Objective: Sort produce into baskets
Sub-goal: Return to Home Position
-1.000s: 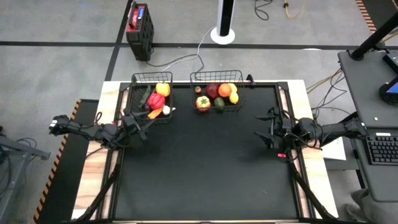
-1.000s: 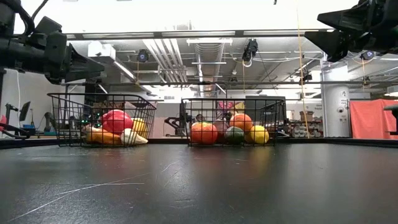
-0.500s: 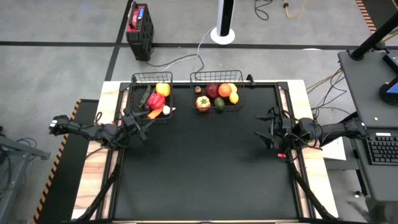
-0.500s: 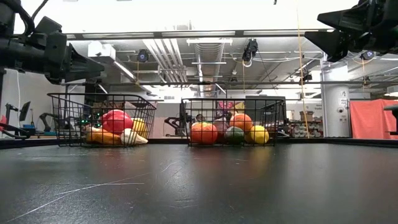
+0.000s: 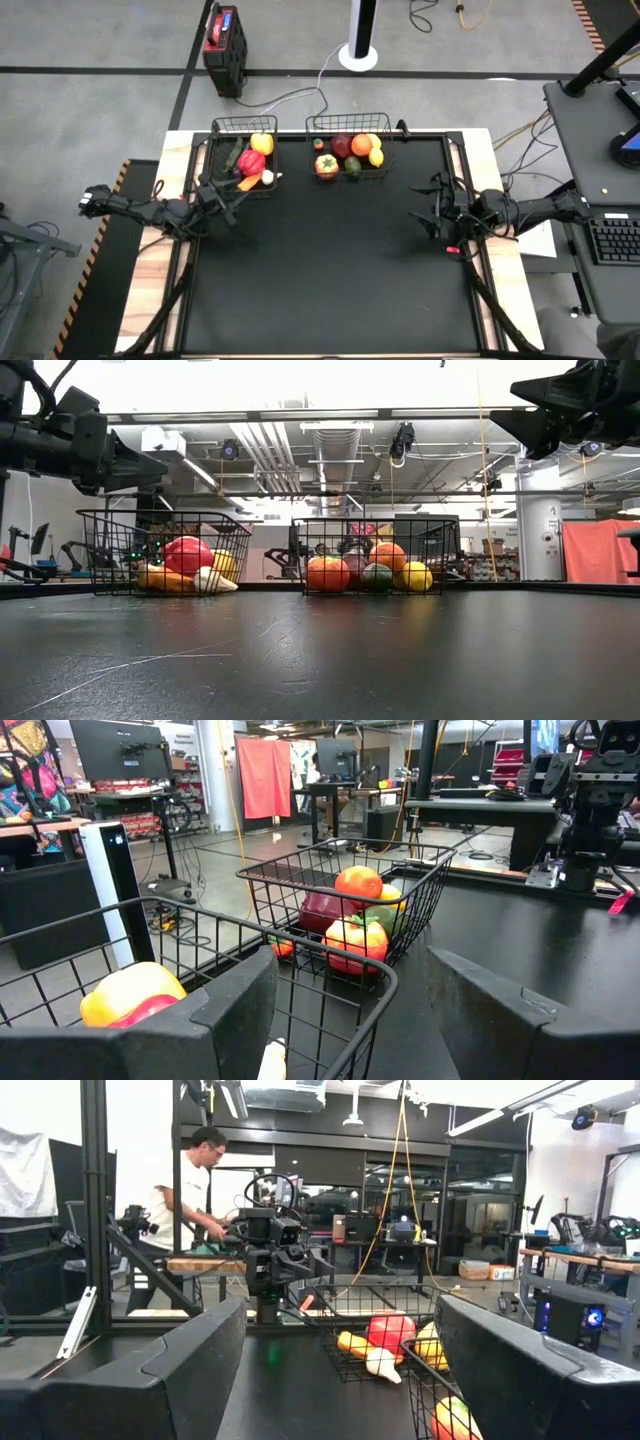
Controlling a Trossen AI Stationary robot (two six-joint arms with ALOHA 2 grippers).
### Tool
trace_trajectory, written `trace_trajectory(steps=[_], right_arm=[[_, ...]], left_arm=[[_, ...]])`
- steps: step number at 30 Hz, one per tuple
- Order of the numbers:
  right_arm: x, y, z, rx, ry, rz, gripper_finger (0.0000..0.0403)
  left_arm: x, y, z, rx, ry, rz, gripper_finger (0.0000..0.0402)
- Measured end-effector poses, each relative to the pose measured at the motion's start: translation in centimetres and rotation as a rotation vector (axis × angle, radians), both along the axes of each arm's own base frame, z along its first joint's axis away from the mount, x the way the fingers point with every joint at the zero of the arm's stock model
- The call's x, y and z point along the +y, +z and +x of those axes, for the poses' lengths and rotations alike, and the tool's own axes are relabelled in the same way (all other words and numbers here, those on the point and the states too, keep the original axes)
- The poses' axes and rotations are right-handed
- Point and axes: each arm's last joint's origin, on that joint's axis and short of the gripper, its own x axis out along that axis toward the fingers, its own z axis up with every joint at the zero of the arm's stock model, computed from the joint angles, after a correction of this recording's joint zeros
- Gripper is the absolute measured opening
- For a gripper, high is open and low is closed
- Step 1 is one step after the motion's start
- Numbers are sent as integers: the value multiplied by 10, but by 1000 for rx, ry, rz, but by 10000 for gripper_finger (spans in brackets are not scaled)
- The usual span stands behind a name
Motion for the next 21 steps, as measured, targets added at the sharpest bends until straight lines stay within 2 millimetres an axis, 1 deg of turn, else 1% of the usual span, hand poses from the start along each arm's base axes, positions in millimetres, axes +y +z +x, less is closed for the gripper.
trace_trajectory(steps=[4,14,21], right_arm=[[0,0,0,1,0,0,313],[0,0,0,0,0,0,327],[0,0,0,0,0,0,326]], left_arm=[[0,0,0,0,0,0,233],[0,0,0,0,0,0,233],[0,0,0,0,0,0,233]])
